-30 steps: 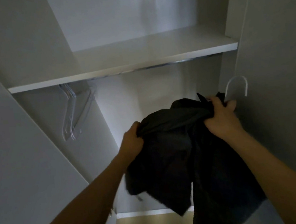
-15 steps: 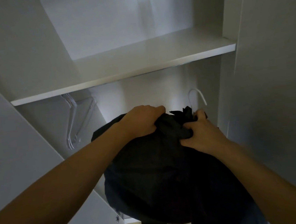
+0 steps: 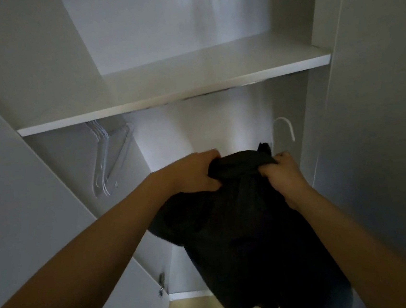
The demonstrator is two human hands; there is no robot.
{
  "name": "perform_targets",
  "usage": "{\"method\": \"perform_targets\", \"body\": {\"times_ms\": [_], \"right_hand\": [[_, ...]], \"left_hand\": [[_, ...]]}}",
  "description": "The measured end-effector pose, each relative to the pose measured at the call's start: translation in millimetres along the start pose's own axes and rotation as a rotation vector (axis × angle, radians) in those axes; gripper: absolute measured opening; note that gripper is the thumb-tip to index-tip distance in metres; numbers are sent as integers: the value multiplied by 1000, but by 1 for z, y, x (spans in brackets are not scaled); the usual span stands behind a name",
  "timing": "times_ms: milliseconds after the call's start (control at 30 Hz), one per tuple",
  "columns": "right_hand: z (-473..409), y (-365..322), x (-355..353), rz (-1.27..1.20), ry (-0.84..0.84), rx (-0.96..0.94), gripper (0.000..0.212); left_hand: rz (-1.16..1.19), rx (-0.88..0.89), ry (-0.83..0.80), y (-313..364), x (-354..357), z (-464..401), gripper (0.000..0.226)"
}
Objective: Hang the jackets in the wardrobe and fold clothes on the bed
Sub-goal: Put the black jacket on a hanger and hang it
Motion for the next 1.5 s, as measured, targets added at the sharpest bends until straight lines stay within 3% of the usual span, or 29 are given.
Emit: {"method": "perform_targets", "body": {"times_ms": [100, 200, 267, 367, 433, 600, 700, 733, 833, 900, 967, 1033, 1067, 1133, 1200, 1333, 1400, 1500], "right_hand": [[4, 3, -8, -149, 65, 0, 18], [5, 8, -13, 294, 0, -21, 14], [7, 19, -15, 597, -149, 49, 14], [16, 32, -20, 624, -319, 168, 88], [19, 28, -13, 616, -365, 149, 108], [20, 13, 18, 699, -443, 99, 96], [12, 6, 20, 565, -364, 43, 35], [10, 5, 17, 498, -331, 43, 28], [6, 9, 2, 279, -225, 104, 32], [6, 13, -3, 149, -197, 156, 38], [7, 18, -6, 81, -190, 198, 49], [8, 24, -7, 33, -185, 225, 56], [8, 26, -8, 9, -184, 229, 56], [9, 30, -5, -18, -195, 240, 56], [11, 33, 0, -31, -207, 250, 62], [15, 37, 10, -46, -216, 254, 57], [15, 39, 8, -74, -201, 250, 49], [16, 40, 3, -94, -176, 249, 54]], "left_hand": [[50, -161, -114, -39, 44, 6, 30], [95, -242, 22, -63, 46, 9, 11], [-2, -243, 28, -65, 36, 9, 21], [-210, -156, -47, -47, 16, 3, 28], [-307, -88, -86, -26, 2, -4, 29], [-338, 68, -119, 33, -13, -30, 15], [-384, 82, -114, 50, -15, -41, 10], [-412, 55, -110, 48, -18, -41, 11], [-386, -121, -140, 15, -26, -35, 42], [-325, -205, -14, -11, -34, -23, 60], [-276, -247, 395, -36, -49, -7, 67], [31, -326, 779, -67, -47, 20, 60], [328, -399, 804, -86, -34, 24, 57], [817, -508, 494, -105, 18, 8, 54], [890, -491, 241, -98, 56, -7, 53], [1036, -451, 230, -88, 79, -26, 49], [1044, -449, 209, -84, 82, -34, 46], [972, -440, 172, -81, 86, -44, 49]]}}
Point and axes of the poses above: each hand's wrist, its own z-axis away from the middle knuckle, its own x-axis out of the palm, y = z × x, the point moved 7 cm from there along -z, towards the middle knuckle, and after that the axes turned 8 degrees about -y, right-handed, at the moved point
